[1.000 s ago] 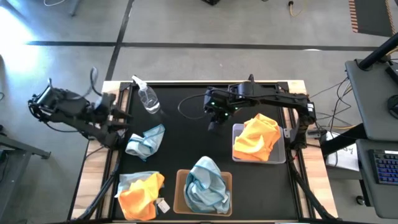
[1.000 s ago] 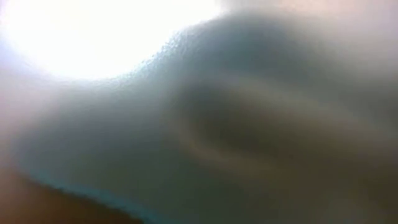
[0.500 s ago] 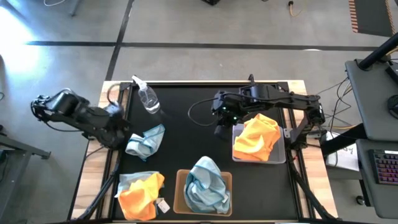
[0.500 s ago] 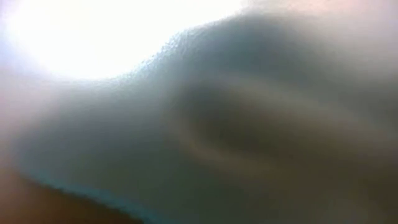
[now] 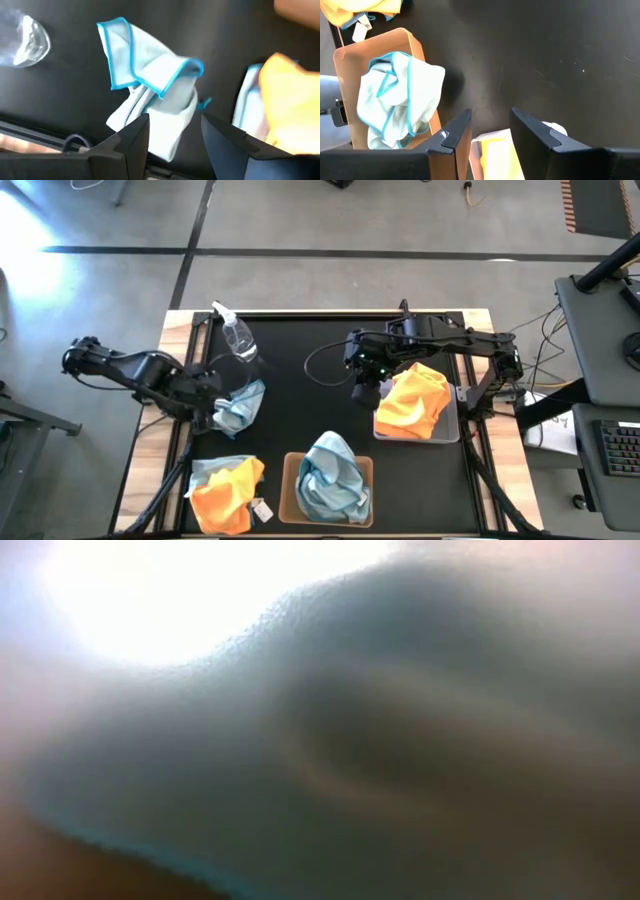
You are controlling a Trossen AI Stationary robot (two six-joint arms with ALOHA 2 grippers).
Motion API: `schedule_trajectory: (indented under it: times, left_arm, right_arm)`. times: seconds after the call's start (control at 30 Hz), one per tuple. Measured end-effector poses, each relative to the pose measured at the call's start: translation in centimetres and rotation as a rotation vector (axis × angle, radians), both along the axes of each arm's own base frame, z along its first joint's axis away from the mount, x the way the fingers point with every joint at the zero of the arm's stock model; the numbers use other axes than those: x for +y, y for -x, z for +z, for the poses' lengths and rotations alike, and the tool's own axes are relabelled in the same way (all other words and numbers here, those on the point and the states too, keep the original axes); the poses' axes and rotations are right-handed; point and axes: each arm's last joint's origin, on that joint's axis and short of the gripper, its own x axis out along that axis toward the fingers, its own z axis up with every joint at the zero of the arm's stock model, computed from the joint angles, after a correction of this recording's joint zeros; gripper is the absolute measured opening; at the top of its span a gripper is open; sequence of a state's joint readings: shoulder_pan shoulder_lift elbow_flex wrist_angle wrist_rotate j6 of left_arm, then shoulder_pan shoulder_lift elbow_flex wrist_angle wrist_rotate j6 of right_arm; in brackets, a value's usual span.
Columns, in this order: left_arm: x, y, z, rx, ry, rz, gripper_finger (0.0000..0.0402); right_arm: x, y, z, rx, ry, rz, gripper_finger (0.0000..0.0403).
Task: Sort microfiber towel by color & place in baskets
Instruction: Put the top blue microfiber towel into the orange bin
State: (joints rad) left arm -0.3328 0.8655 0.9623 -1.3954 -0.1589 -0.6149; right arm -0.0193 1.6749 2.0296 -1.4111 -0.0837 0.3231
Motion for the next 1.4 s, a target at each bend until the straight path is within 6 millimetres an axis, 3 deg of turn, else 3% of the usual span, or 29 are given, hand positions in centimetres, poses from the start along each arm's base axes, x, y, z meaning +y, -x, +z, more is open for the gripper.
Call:
schedule_trajectory:
  times: [0.43, 0.77, 1.07, 1.4]
  left_arm:
    - [-0.6, -1.5, -1.1, 0.102, -0.076, -0.248, 0.0165]
    - [-1.1, -3.0, -2.0, 0.147, -0.1, -0.312, 0.0165]
    - [-1.5, -4.1, -4.1, 0.13, -0.097, -0.312, 0.0165]
    - [-1.3, -3.5, -7.5, 0.198, -0.106, -0.303, 0.0165]
  right_arm:
    - [0.0, 0.0, 0.0, -0.001, 0.0, 0.001, 0.0121]
    - [0.1, 0.0, 0.0, 0.001, -0.009, -0.013, 0.0123]
    - [0.1, 0.0, 0.0, 0.001, -0.007, -0.011, 0.0113]
    - [0.1, 0.3, -0.1, 0.035, -0.008, -0.009, 0.0112]
